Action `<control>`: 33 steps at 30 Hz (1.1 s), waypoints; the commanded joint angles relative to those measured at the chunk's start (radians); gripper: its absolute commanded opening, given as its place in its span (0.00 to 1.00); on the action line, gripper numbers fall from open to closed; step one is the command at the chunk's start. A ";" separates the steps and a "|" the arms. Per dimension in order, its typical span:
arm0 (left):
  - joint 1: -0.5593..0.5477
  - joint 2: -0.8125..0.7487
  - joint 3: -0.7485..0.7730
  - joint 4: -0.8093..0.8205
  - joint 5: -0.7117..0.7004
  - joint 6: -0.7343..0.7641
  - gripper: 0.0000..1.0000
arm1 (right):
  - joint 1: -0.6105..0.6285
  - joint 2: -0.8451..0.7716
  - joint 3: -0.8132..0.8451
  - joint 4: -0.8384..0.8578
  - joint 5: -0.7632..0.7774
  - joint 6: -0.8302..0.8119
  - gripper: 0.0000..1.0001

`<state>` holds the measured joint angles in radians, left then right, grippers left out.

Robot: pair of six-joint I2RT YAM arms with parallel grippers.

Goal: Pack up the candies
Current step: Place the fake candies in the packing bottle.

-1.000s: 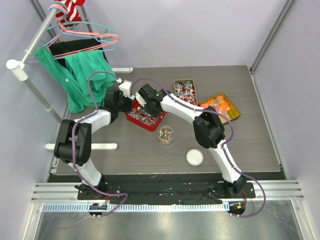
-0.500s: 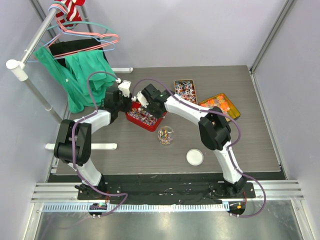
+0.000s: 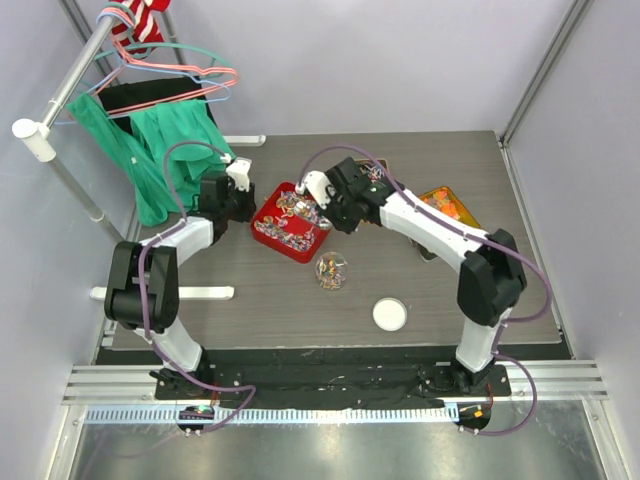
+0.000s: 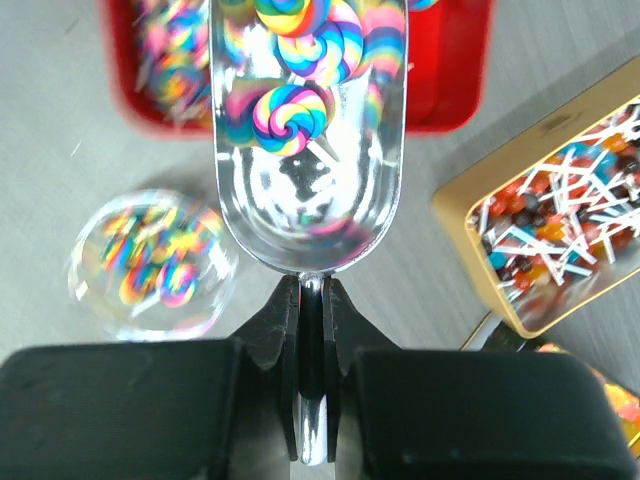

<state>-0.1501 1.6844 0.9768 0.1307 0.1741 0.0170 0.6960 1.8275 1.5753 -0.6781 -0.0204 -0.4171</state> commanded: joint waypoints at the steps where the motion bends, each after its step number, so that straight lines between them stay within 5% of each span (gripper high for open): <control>1: 0.007 -0.064 0.054 -0.066 0.028 0.070 0.34 | 0.005 -0.183 -0.113 0.005 -0.081 -0.089 0.01; 14: 0.015 -0.110 0.086 -0.267 0.012 0.162 0.34 | 0.008 -0.390 -0.262 -0.222 -0.072 -0.275 0.01; 33: 0.015 -0.153 0.074 -0.333 -0.018 0.196 0.34 | 0.171 -0.185 -0.153 -0.431 0.373 -0.379 0.01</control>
<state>-0.1417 1.5768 1.0302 -0.2047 0.1646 0.1967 0.8352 1.6157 1.3548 -1.0611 0.2123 -0.7616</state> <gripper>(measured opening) 0.344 0.117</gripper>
